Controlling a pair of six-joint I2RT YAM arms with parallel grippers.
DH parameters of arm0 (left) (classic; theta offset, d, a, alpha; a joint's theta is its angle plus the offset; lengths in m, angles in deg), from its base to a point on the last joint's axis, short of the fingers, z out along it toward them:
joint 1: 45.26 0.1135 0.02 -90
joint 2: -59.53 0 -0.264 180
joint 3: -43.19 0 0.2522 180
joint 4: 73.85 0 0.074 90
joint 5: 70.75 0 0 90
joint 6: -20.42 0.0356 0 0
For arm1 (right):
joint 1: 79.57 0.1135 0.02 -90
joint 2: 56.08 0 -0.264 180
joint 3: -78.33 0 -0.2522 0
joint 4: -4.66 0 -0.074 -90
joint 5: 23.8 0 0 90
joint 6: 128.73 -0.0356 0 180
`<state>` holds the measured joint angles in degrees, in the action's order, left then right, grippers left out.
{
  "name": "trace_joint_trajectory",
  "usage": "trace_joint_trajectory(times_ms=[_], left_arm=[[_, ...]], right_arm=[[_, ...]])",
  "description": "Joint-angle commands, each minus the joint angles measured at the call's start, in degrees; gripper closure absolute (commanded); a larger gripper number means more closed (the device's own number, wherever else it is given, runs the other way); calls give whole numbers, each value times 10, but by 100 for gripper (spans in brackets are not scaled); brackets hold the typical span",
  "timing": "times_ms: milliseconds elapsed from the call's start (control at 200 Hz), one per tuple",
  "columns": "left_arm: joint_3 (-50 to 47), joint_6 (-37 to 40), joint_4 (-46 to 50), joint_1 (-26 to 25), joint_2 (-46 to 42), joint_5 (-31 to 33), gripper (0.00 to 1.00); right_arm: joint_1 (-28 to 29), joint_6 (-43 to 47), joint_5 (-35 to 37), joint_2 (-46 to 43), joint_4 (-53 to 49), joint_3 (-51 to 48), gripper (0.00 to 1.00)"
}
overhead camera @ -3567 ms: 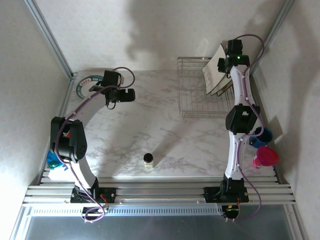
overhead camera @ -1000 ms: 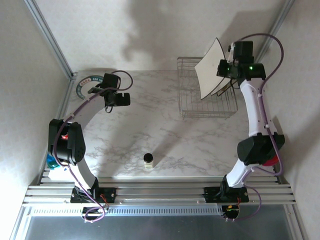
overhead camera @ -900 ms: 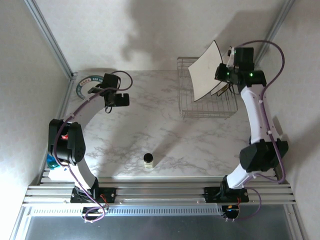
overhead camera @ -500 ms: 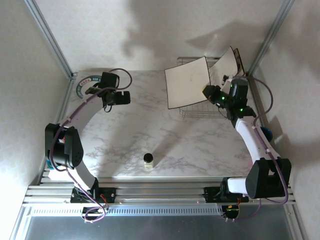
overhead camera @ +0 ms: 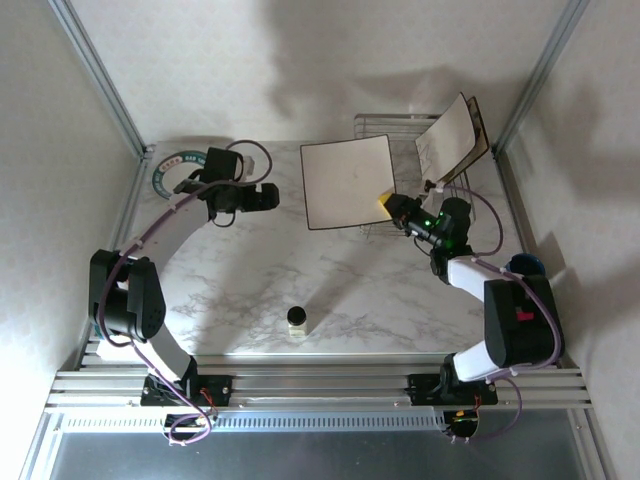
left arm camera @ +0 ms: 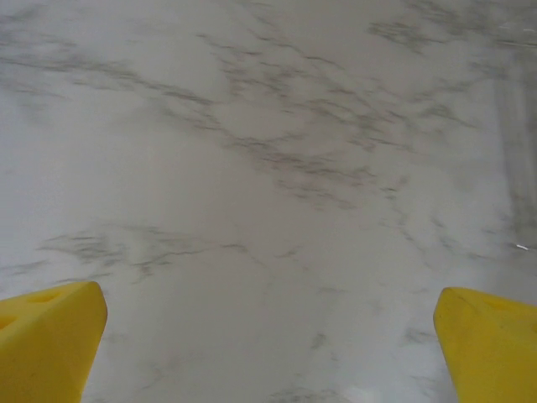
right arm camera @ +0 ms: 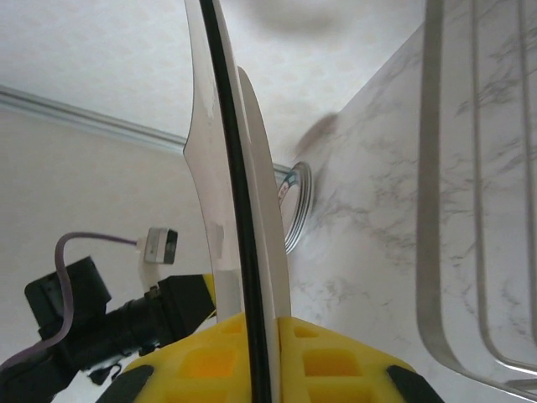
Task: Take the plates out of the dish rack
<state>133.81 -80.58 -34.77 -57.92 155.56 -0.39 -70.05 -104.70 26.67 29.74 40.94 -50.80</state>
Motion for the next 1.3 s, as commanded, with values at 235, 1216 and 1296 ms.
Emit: trace_joint_trajectory(times_ms=[235,1216,1296], left_arm=[[-42,-62,-153,-2,-8,-280,0],[-68,-159,-286,21,23,-319,100],[-77,-171,-304,21,19,-319,100]], right_arm=[[33,-13,-28,62,179,82,100],[72,-34,-31,132,207,136,94],[73,-32,-27,135,194,139,78]])
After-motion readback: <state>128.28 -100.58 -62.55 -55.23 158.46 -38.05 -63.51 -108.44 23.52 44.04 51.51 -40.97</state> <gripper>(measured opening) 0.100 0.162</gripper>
